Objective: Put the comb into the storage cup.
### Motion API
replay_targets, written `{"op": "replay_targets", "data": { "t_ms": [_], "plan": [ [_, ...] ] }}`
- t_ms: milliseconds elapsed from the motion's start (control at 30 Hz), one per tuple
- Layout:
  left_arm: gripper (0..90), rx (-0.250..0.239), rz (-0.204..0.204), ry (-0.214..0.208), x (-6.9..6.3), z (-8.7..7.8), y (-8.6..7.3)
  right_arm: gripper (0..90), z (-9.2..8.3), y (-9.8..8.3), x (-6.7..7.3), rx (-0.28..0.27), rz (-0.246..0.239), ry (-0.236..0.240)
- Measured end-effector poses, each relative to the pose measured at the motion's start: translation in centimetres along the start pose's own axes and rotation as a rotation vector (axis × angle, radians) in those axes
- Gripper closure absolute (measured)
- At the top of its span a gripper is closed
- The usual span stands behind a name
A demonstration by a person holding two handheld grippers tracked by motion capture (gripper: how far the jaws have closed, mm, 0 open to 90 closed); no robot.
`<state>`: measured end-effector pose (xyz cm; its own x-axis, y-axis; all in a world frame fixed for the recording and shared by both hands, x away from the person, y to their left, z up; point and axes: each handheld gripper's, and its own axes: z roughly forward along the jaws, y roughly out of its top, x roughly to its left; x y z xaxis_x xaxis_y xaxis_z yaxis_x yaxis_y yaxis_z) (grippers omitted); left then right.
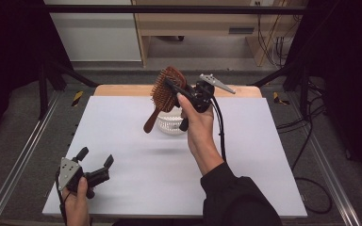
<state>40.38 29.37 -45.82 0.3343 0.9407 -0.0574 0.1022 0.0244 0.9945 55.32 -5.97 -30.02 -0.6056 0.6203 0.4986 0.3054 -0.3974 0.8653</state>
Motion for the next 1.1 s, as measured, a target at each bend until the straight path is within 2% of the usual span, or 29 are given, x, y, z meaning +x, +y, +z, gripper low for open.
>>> {"op": "replay_targets", "data": {
  "t_ms": [233, 400, 567, 1100],
  "plan": [
    [2.5, 0.01, 0.0, -0.009, 0.1, 0.1, -0.1, 50.4, 0.2, 0.8, 0.4, -0.021, -0.012, -0.007],
    [2.5, -0.003, -0.007, 0.007, 0.7, -0.2, -0.1, 50.4, 0.4, 1.3, 0.6, -0.041, -0.021, -0.018],
    [1.6, -0.004, -0.018, 0.008, 0.7, -0.1, -0.1, 50.4, 0.5, 1.8, 0.5, -0.053, -0.019, -0.019],
    [1.7, 0.006, -0.009, -0.002, 0.6, 0.1, -0.2, 50.5, -0.7, 3.5, -1.1, -0.12, -0.013, -0.067]
  ]
}}
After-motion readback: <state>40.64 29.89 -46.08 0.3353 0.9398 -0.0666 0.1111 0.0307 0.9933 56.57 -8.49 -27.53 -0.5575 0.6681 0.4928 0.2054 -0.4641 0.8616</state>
